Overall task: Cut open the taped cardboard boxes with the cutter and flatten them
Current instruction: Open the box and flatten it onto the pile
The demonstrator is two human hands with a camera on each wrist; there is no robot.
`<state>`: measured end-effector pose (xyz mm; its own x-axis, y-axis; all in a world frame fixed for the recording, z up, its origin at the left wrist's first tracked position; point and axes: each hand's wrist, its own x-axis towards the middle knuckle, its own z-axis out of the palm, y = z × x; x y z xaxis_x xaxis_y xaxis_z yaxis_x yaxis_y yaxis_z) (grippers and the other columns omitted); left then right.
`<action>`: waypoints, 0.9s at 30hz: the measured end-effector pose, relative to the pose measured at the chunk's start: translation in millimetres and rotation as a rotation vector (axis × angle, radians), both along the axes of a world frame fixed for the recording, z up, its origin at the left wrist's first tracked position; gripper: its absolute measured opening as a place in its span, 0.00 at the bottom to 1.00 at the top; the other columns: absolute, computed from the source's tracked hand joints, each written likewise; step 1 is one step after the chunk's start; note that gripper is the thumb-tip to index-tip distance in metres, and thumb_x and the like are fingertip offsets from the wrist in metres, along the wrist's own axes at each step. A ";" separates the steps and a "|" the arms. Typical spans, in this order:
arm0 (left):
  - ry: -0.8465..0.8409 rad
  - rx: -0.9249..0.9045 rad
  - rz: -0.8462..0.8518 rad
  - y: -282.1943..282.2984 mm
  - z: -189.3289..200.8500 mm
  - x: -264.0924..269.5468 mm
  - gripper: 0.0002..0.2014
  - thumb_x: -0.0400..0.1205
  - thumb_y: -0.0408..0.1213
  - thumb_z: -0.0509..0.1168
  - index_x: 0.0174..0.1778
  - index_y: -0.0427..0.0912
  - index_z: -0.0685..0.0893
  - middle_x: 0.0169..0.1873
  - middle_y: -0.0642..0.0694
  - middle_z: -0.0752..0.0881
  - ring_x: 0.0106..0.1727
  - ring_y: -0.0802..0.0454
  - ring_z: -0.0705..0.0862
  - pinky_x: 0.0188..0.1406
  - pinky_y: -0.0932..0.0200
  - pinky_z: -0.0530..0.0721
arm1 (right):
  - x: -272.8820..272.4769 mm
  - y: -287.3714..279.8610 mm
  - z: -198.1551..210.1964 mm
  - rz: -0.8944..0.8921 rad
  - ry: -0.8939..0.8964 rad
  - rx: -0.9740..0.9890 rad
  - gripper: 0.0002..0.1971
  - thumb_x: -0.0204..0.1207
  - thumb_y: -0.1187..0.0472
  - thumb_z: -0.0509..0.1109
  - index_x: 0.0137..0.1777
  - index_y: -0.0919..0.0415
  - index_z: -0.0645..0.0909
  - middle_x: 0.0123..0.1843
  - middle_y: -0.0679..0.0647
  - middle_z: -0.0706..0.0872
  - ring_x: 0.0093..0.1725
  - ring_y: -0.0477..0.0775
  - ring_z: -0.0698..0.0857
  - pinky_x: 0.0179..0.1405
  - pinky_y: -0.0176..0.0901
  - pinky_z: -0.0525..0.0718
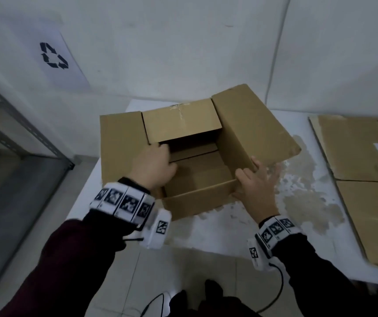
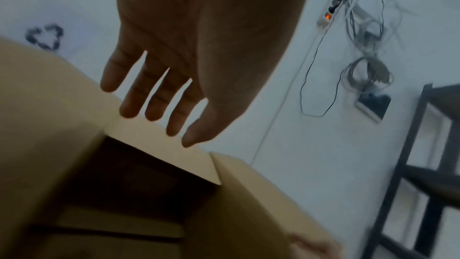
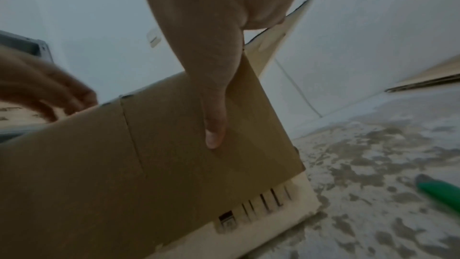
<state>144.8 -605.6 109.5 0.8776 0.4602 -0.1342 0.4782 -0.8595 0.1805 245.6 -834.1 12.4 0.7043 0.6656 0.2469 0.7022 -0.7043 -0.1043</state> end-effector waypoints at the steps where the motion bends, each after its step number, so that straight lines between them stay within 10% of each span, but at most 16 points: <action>1: 0.033 -0.067 -0.041 -6.1 4.1 17.0 0.12 0.83 0.44 0.59 0.55 0.40 0.79 0.50 0.43 0.81 0.51 0.44 0.81 0.51 0.47 0.83 | 1.3 -2.2 -0.8 0.015 -0.015 0.023 0.28 0.47 0.53 0.86 0.41 0.53 0.71 0.37 0.47 0.81 0.71 0.64 0.74 0.70 0.79 0.53; 5: 0.200 -0.261 -0.065 -19.5 -11.2 90.6 0.14 0.85 0.46 0.57 0.47 0.38 0.79 0.47 0.40 0.83 0.45 0.44 0.80 0.43 0.55 0.76 | 15.0 -13.2 -6.0 0.146 0.026 0.123 0.23 0.56 0.57 0.84 0.42 0.47 0.71 0.39 0.42 0.83 0.72 0.64 0.74 0.66 0.76 0.60; 9: 0.319 -0.226 0.118 -20.7 -32.0 119.1 0.24 0.85 0.45 0.58 0.72 0.33 0.71 0.69 0.33 0.75 0.65 0.38 0.77 0.59 0.49 0.76 | 20.5 -18.2 -7.0 0.158 0.114 0.183 0.21 0.58 0.55 0.83 0.50 0.44 0.80 0.50 0.40 0.86 0.74 0.57 0.68 0.66 0.69 0.58; 16: -0.108 0.055 0.087 -10.4 -13.4 129.7 0.39 0.84 0.45 0.56 0.83 0.38 0.38 0.83 0.34 0.44 0.84 0.35 0.41 0.78 0.34 0.50 | 20.2 -19.0 -24.4 0.141 0.110 0.312 0.12 0.72 0.47 0.64 0.56 0.41 0.76 0.62 0.46 0.82 0.77 0.56 0.66 0.71 0.75 0.55; 22: -0.038 0.088 0.059 59.7 -12.4 194.4 0.46 0.81 0.55 0.61 0.84 0.42 0.39 0.83 0.35 0.36 0.84 0.37 0.38 0.81 0.35 0.43 | 18.7 -16.7 -35.4 0.119 0.121 0.323 0.17 0.73 0.50 0.64 0.62 0.43 0.76 0.71 0.50 0.74 0.81 0.55 0.61 0.77 0.73 0.50; 27: 0.133 -0.084 0.040 103.1 -41.3 239.5 0.44 0.78 0.67 0.58 0.84 0.46 0.51 0.83 0.32 0.51 0.83 0.32 0.49 0.79 0.35 0.48 | 6.7 -12.3 -27.3 0.004 0.142 0.324 0.22 0.76 0.51 0.63 0.70 0.44 0.73 0.81 0.60 0.62 0.84 0.60 0.53 0.77 0.68 0.60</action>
<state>384.4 -502.5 68.2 0.8307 0.4768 -0.2875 0.5364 -0.8239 0.1832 252.4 -846.4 -14.9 0.7442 0.5715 0.3457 0.6674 -0.6156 -0.4191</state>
